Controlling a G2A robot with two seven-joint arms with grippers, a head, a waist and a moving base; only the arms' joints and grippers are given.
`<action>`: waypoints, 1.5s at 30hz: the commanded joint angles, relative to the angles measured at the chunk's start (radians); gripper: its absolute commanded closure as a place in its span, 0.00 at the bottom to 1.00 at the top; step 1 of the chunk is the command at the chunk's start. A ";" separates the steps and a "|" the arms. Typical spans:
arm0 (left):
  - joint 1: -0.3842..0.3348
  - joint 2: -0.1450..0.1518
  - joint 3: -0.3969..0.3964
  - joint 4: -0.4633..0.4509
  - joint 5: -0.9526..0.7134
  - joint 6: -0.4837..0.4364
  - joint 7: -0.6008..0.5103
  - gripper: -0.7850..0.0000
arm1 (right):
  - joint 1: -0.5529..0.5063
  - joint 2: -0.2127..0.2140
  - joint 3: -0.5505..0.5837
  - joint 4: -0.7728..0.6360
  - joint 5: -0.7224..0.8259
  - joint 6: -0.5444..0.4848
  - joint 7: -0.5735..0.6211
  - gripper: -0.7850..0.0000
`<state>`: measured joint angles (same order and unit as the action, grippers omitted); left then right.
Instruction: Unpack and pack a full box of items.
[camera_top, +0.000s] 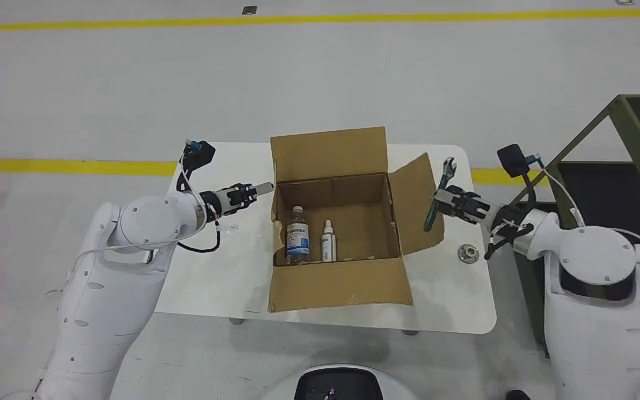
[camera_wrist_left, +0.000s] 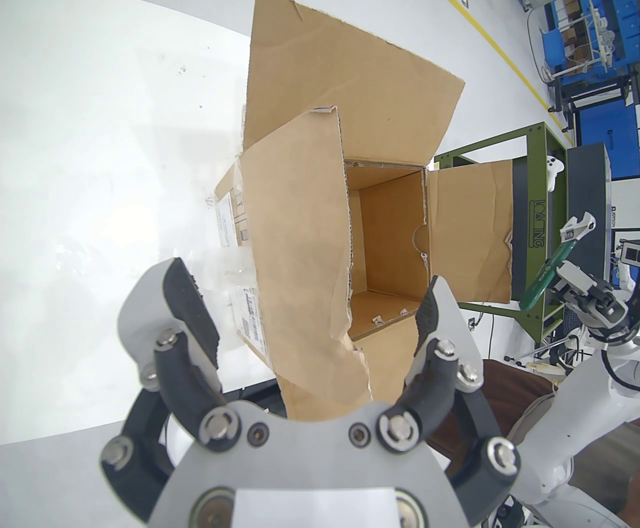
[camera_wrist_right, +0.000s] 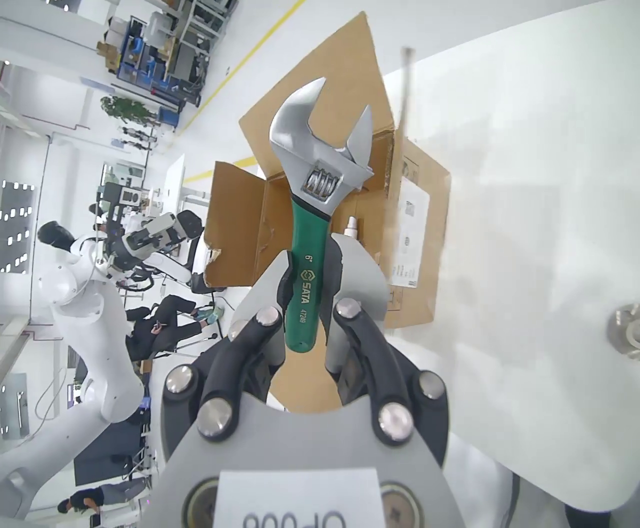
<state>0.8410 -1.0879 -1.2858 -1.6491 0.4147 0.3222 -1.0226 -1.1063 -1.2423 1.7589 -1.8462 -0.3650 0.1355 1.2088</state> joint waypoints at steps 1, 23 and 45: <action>0.000 0.000 0.000 0.000 0.000 0.000 0.000 0.00 | 0.002 0.004 0.004 -0.002 0.027 -0.005 0.007 1.00; 0.000 0.000 0.000 0.000 0.000 0.000 0.000 0.00 | 0.378 -0.050 -0.668 0.439 -0.199 0.116 -0.157 1.00; 0.000 0.000 0.000 0.000 0.000 0.000 0.000 0.00 | 0.628 -0.277 -1.136 1.107 -0.301 0.280 -0.345 1.00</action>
<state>0.8410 -1.0879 -1.2858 -1.6491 0.4147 0.3222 -1.0226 -0.4851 -1.5100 0.6311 -0.7646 -0.6701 0.4208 0.8658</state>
